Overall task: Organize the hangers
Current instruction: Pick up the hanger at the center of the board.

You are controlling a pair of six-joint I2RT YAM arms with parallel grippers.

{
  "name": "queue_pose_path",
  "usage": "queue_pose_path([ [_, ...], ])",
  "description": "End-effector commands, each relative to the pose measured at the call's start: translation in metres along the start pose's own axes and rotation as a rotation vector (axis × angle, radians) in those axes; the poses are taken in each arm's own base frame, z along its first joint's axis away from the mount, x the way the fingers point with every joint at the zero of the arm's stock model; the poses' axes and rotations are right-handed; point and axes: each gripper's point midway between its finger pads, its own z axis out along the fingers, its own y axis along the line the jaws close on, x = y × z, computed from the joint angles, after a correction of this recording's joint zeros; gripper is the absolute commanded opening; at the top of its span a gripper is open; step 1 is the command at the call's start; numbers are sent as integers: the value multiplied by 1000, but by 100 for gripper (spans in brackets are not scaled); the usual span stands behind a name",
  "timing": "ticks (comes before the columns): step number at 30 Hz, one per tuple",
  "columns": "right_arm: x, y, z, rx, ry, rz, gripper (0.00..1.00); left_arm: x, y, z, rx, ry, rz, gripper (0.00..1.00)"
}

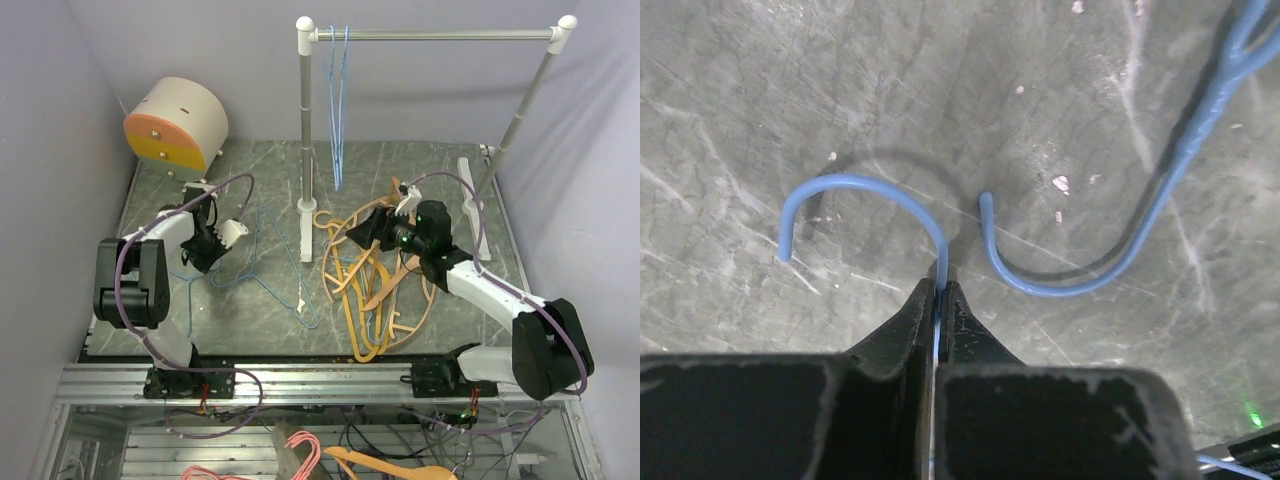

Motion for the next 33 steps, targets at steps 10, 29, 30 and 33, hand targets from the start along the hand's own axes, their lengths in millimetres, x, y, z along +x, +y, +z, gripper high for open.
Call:
queue_pose_path([
  [10, 79, 84, 18, -405, 222, -73, 80, -90, 11, -163, -140, -483, -80, 7],
  [29, 77, 228, 110, -592, 153, 132, 80, -145, -1, -201, -257, -639, -198, 7],
  [30, 78, 237, 115, -604, 159, 132, 80, -146, -2, -202, -260, -641, -199, 7],
  [33, 86, 258, 124, -635, 177, 124, 79, -150, -3, -202, -275, -644, -195, 7],
])
